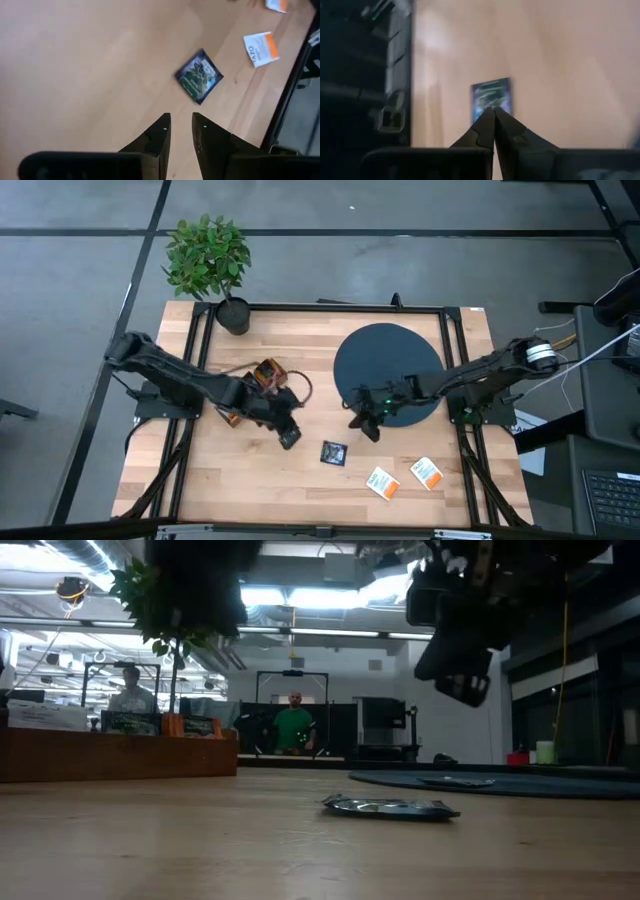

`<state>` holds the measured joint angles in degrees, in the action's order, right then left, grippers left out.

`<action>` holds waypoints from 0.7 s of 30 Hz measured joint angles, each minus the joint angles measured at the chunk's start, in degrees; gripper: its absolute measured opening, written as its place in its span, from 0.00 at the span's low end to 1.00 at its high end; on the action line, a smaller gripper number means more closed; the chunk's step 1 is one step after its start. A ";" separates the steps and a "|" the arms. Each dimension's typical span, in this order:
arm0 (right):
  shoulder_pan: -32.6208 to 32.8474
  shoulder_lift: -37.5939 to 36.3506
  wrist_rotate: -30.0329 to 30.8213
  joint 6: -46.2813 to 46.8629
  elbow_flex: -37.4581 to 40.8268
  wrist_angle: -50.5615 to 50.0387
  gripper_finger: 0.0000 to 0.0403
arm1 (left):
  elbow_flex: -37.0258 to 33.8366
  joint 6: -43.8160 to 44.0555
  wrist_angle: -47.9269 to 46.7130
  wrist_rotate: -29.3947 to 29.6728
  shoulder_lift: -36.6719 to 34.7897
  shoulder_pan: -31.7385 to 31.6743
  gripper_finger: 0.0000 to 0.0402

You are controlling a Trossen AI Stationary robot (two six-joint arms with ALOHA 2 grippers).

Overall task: Pick & Place Tea
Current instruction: Put the black tea bag into the middle section of the wooden organizer

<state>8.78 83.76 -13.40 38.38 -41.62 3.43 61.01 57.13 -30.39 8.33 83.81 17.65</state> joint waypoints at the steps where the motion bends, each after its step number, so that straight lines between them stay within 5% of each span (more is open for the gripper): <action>1: 0.42 -0.76 1.81 1.34 0.80 -0.17 0.03 | 0.00 1.61 1.55 -0.83 1.73 -0.02 0.19; 12: 5.43 1.44 4.72 5.49 1.04 -0.74 0.02 | -0.04 19.89 21.47 -6.69 19.85 0.84 0.19; 21: 9.96 2.89 12.12 7.95 0.97 -0.63 0.02 | -0.04 30.62 23.08 -6.12 24.84 3.64 0.19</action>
<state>18.74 86.65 -1.28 46.33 -40.64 2.80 60.97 87.74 -7.31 2.21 108.65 21.29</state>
